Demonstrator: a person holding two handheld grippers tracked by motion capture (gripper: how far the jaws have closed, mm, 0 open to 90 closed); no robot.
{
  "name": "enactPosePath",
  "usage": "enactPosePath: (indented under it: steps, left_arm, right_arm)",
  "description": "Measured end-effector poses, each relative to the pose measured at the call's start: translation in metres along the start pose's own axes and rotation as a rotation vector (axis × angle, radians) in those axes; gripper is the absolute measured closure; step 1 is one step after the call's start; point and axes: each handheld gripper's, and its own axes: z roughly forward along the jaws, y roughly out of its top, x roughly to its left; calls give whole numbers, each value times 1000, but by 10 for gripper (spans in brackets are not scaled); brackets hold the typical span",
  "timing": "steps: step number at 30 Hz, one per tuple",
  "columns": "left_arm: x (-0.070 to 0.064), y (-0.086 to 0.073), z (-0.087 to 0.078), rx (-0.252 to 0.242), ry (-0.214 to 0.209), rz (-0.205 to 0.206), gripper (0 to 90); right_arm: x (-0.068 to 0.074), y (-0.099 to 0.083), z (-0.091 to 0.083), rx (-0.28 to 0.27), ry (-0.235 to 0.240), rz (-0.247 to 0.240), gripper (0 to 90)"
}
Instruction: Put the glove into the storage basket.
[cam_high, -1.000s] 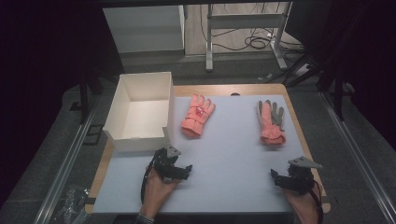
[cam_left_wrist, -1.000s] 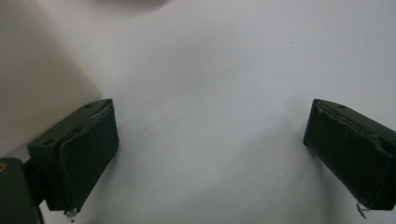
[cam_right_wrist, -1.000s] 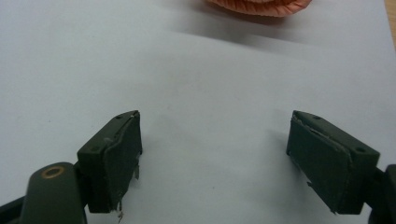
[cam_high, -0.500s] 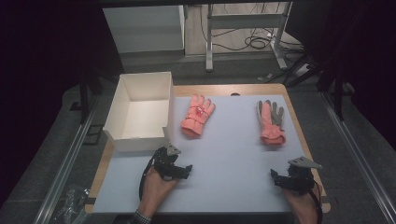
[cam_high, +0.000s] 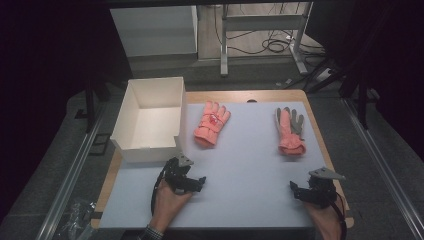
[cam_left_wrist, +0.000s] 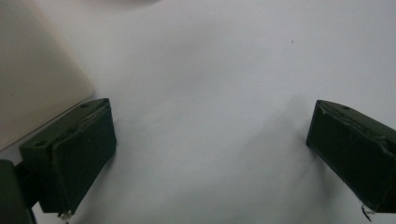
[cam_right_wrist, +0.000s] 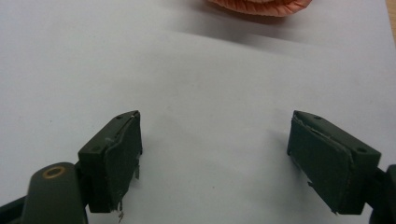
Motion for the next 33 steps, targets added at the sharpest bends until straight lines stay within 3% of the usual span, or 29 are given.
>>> enactPosePath:
  steps: [7, 12, 23, 33]
  left_arm:
    - [0, 0, 0, 0, 0, 0, 14]
    - [0, 0, 0, 0, 0, 0, 14]
    - [0, 0, 0, 0, -1, 0, 14]
    - [0, 0, 0, 0, -1, 0, 14]
  right_arm:
    - [-2, 4, 0, 16, 3, -1, 182]
    - [-9, 13, -1, 3, 22, 67, 192]
    - [-15, 41, 1, 2, 25, 40, 215]
    - [-25, 75, 7, -15, 63, 18, 346]
